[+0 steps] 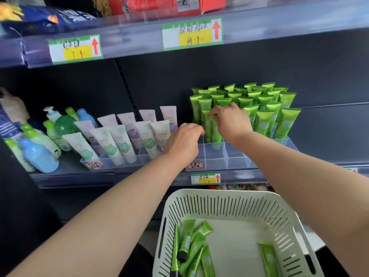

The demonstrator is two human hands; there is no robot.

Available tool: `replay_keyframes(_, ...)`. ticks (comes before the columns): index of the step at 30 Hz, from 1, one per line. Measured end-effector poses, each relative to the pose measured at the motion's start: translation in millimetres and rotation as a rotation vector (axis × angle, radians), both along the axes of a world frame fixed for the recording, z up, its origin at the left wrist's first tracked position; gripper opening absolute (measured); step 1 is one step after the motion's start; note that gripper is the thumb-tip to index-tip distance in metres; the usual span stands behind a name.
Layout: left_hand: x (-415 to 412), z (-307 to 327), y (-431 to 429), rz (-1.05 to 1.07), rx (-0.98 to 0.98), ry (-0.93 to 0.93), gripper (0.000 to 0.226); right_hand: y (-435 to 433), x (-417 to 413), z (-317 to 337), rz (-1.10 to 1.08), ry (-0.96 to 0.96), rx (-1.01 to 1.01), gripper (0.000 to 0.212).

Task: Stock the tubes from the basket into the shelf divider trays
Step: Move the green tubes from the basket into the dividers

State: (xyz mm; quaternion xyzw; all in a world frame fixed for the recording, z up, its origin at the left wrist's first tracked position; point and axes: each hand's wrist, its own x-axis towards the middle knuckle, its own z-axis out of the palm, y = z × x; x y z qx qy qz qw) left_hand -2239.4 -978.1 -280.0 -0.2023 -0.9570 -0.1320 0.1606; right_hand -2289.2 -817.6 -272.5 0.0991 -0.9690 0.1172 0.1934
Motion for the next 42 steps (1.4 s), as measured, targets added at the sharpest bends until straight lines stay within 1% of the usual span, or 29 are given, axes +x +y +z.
replay_keyframes(6,3,-1,-1,0.005,0.005,0.000,0.039,3,11,5,0.008,0.057,0.007,0.037)
replay_keyframes(12,15,-2,4,0.007,-0.002,-0.007,0.039,8,39,-2,0.033,0.113,0.055,0.037)
replay_keyframes(19,42,-31,8,-0.017,-0.046,-0.057,0.039,13,88,-44,0.106,0.122,0.096,0.039)
replay_keyframes(23,61,-57,1,-0.029,-0.075,-0.120,0.033,19,117,-78,0.146,0.106,0.097,0.040)
replay_keyframes(27,81,-93,-6,0.006,-0.072,-0.190,0.035,21,145,-115,0.149,-0.001,0.098,0.036)
replay_keyframes(31,100,-134,-6,0.080,-0.106,-0.337,0.038,21,175,-155,0.231,-0.249,0.120,0.035)
replay_keyframes(36,121,-175,-7,0.064,-0.162,-0.471,0.034,20,198,-198,0.299,-0.514,0.177,0.036)
replay_keyframes(42,136,-204,-10,0.120,-0.050,-0.556,0.027,10,204,-232,0.319,-0.677,0.233,0.040)
